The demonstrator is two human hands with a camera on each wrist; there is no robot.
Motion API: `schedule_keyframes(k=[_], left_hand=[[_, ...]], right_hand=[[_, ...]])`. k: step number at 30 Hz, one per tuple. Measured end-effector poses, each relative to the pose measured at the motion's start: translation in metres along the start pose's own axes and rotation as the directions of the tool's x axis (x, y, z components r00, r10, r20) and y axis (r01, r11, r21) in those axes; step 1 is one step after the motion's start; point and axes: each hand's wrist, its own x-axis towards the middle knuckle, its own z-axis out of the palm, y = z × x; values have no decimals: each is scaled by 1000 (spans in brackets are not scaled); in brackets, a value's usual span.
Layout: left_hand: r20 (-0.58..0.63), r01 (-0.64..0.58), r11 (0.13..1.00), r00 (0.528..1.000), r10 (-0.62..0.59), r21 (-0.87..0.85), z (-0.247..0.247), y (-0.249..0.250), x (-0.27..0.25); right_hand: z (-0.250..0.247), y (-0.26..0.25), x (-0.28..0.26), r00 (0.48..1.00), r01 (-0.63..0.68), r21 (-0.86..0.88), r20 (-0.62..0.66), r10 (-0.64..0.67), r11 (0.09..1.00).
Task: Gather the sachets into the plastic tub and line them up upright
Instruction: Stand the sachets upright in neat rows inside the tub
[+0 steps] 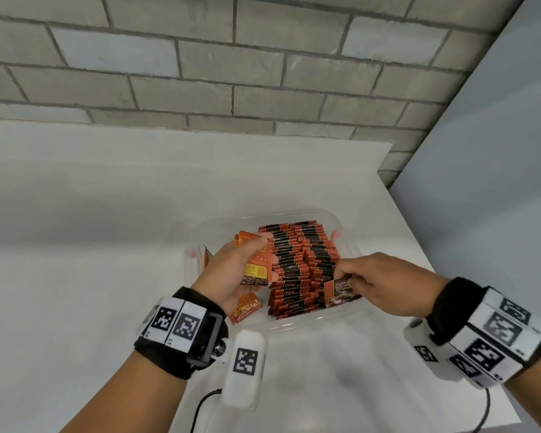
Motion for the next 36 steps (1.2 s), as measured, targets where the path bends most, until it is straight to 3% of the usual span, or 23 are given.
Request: schedule_keyframes(k=[6,9,20,29,36], left_hand=[[1,8,1000,1000,-8,15,2,-5,0],[11,9,1000,1000,-9,13,0,-5,-1],[19,4,1000,1000,-4,10,-3,-6,-3],[10,30,1000,1000,-30,-2,-6,-7,-2],[7,31,999,1000,-31,-33,-8,-7,3]], right_hand=[[0,-8,5,999,-21,-217,-48,10,976],[-5,-7,2,998,-1,-188,-55,-9,982],[-21,-16,1,989,-78,-3,124,78,997],[-20,-17,9,966,-88,6,246,84,996],[-22,-28,12,966,3,-280,249,70,960]])
